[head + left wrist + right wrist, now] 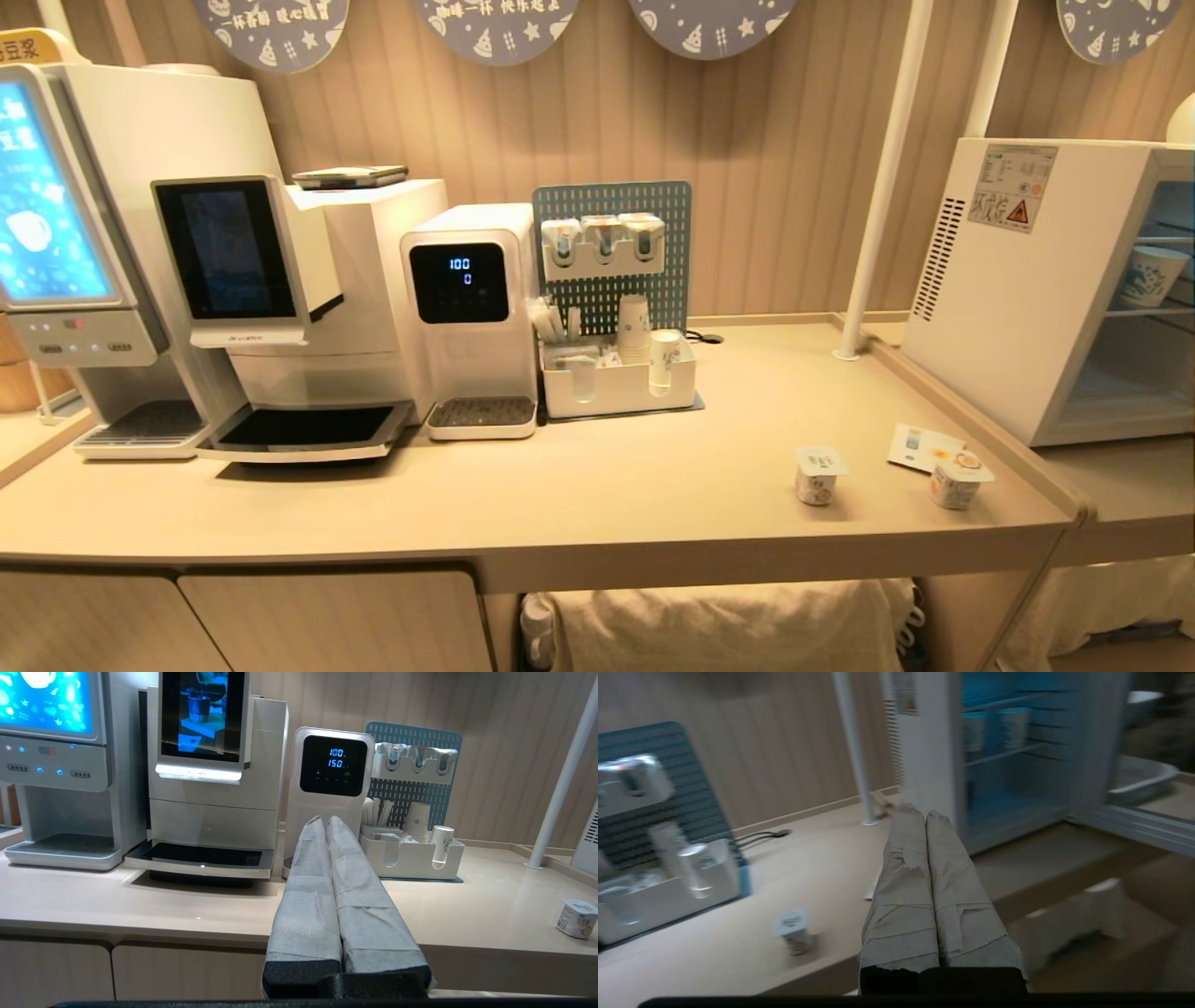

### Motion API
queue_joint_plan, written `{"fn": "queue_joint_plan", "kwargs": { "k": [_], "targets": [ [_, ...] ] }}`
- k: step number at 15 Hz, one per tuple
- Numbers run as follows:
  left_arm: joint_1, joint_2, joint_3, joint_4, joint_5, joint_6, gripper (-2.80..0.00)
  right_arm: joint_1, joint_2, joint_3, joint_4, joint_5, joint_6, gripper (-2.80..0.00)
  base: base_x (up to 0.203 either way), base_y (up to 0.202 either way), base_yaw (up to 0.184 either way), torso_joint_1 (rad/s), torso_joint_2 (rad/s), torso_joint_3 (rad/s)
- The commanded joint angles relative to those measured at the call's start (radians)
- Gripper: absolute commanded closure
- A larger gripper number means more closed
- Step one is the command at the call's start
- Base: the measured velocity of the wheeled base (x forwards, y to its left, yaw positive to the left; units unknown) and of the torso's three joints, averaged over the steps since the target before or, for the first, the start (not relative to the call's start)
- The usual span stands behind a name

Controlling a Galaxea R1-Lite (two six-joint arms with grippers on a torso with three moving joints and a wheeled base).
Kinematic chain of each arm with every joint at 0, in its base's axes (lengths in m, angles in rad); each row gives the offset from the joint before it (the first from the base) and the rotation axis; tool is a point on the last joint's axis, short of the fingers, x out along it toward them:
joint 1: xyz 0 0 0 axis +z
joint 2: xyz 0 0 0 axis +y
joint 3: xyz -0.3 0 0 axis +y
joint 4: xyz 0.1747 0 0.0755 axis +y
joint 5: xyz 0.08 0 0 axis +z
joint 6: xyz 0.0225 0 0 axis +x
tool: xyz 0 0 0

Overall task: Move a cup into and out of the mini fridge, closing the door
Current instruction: Close the freezer door

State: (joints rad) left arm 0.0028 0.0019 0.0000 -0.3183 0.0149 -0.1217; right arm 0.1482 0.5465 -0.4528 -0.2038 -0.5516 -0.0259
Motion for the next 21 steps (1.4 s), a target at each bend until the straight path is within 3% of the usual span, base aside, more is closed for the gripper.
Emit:
{"fn": "queue_joint_plan", "kwargs": {
  "k": [1, 3, 4, 8, 10, 11, 12, 15, 21],
  "targets": [
    [0.000, 0.000, 0.040, -0.001, 0.000, -0.001, 0.00, -0.068, -0.316, -0.040, 0.239, -0.036, -0.039, 0.00, 0.000, 0.000, 0.000, 0.000, 0.00, 0.000],
    [0.000, 0.000, 0.040, -0.002, 0.000, -0.001, 0.00, -0.109, -0.488, -0.004, 0.289, 0.000, -0.067, 0.00, 0.000, 0.000, 0.000, 0.000, 0.00, 0.000],
    [0.000, 0.000, 0.040, -0.002, 0.000, -0.001, 0.00, -0.121, -0.535, 0.053, 0.269, 0.045, -0.044, 0.00, 0.000, 0.000, 0.000, 0.000, 0.00, 0.000],
    [0.000, 0.000, 0.040, -0.002, 0.000, -0.001, 0.00, -0.141, -0.549, 0.461, 0.014, 0.290, -0.023, 0.00, 0.000, 0.000, 0.000, 0.000, 0.00, 0.000],
    [0.000, 0.000, 0.040, -0.001, 0.000, -0.001, 0.00, -0.145, -0.547, 0.492, 0.036, 0.510, 0.019, 0.00, 0.000, 0.000, 0.000, 0.000, 0.00, 0.000],
    [0.000, 0.000, 0.040, -0.002, 0.000, -0.001, 0.00, -0.146, -0.546, 0.478, 0.144, 0.550, 0.012, 0.00, 0.000, 0.000, 0.000, 0.000, 0.00, 0.000],
    [0.000, 0.000, 0.040, -0.001, 0.000, -0.001, 0.00, -0.146, -0.546, 0.472, 0.216, 0.552, -0.004, 0.00, 0.000, 0.000, 0.000, 0.000, 0.00, 0.000],
    [0.000, 0.000, 0.040, -0.001, 0.000, -0.001, 0.00, -0.147, -0.544, 0.488, 0.118, 0.554, -0.007, 0.00, 0.000, 0.000, 0.000, 0.000, 0.00, 0.000],
    [0.000, 0.000, 0.040, -0.002, 0.000, -0.001, 0.00, -0.148, -0.543, 0.490, 0.112, 0.552, 0.031, 0.00, -0.175, 0.000, 0.002, 0.003, 0.00, 0.002]
  ]
}}
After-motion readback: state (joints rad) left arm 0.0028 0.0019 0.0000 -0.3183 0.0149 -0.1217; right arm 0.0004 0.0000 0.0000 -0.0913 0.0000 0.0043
